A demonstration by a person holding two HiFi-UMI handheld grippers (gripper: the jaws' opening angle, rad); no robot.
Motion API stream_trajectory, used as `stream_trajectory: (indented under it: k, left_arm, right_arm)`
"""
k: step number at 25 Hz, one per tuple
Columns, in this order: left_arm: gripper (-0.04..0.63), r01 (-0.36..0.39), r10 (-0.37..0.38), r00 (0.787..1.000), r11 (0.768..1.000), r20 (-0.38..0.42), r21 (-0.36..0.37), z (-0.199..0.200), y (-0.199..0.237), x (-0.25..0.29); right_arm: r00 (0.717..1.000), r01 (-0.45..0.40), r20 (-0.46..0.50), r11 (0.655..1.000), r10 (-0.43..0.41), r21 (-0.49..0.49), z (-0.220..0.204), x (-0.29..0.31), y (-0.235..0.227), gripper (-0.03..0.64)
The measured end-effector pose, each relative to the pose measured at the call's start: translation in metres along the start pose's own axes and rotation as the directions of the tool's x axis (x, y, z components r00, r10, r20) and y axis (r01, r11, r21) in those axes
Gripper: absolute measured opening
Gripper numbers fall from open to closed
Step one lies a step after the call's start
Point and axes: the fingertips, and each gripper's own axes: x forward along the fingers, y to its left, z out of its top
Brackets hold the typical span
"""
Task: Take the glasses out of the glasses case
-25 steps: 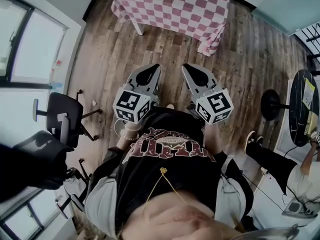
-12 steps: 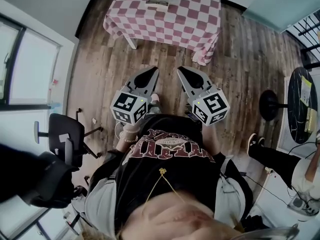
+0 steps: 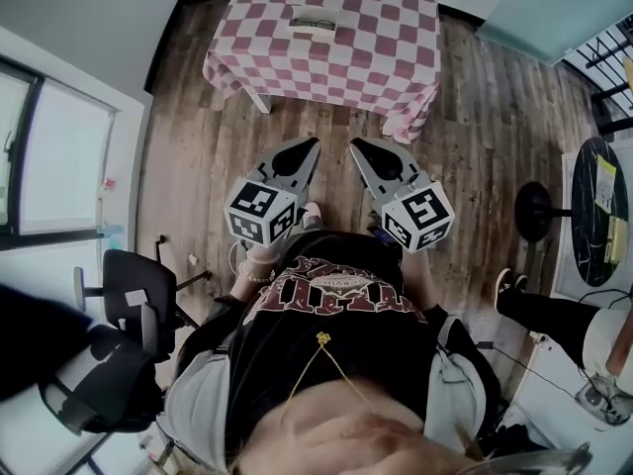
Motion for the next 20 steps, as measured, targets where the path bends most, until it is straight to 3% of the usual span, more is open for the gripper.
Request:
stream_trajectory:
  k: [10, 20]
  left_arm:
    - [0.008, 0.051, -0.051, 0.999, 0.999, -0.010, 0.012, 0.012, 0.054, 0.004]
    - [0.008, 0.112, -0.112, 0.994, 0.994, 0.020, 0.003, 0.019, 0.077, 0.000]
  right_arm:
    - [0.998, 0.059, -0.007, 0.998, -0.059, 0.008, 0.003, 0.058, -0.009, 0.023]
    - [0.996, 0.089, 0.008, 0.996, -0.089, 0.028, 0.008, 0.085, -0.007, 0.023]
